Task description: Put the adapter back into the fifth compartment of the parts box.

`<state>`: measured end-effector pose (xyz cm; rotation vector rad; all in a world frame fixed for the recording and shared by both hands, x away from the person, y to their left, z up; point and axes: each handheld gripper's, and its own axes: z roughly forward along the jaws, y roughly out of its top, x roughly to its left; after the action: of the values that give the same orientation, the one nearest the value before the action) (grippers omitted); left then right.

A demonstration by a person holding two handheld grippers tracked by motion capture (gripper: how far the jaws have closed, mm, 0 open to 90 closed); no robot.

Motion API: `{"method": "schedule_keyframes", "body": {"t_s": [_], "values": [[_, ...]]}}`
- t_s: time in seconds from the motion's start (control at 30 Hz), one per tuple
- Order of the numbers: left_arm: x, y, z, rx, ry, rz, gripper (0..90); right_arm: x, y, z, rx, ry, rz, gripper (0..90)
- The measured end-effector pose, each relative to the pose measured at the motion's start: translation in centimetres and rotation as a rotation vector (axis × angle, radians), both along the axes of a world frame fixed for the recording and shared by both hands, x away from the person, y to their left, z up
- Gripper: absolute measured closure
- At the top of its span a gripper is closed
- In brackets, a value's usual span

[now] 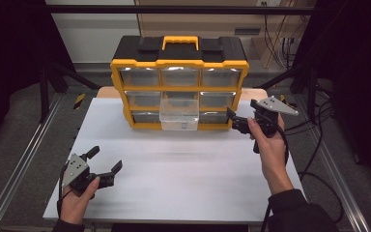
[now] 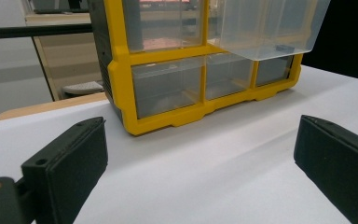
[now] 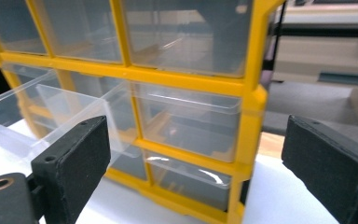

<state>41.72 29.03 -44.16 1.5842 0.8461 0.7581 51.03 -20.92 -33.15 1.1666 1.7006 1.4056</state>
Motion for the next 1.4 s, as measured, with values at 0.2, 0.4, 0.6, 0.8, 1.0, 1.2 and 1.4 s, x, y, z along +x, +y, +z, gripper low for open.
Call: {"method": "schedule_keyframes", "body": {"t_s": [0.2,0.4,0.6,0.8,1.0,1.2,1.4], "values": [[0.0,-0.1,0.0,-0.009,-0.002,-0.015,1.6,-0.6,-1.4,-0.5,0.007,-0.022,-0.029,13.9],[0.1,0.0,-0.1,-0.007,0.006,-0.012,1.3,-1.5,-2.8,-1.1,0.023,-0.044,-0.005,11.7],[0.2,0.0,-0.1,-0.024,0.014,-0.018,1.4,-2.3,-3.5,-1.7,0.022,-0.04,0.014,7.4],[0.5,-0.1,-0.2,-0.04,0.024,-0.026,1.4,-3.4,-4.0,-2.2,0.018,-0.028,0.024,6.3],[0.4,-0.1,-0.1,-0.045,0.02,-0.031,1.4,-4.1,-4.2,-2.4,0.027,-0.032,0.038,6.0],[0.4,0.0,-0.1,-0.06,0.019,-0.034,1.4,-4.5,-3.8,-3.2,0.03,-0.022,0.059,5.7],[0.4,0.0,0.0,-0.058,0.013,-0.036,1.4,-5.0,-3.7,-3.7,0.044,-0.018,0.07,5.7]]}}
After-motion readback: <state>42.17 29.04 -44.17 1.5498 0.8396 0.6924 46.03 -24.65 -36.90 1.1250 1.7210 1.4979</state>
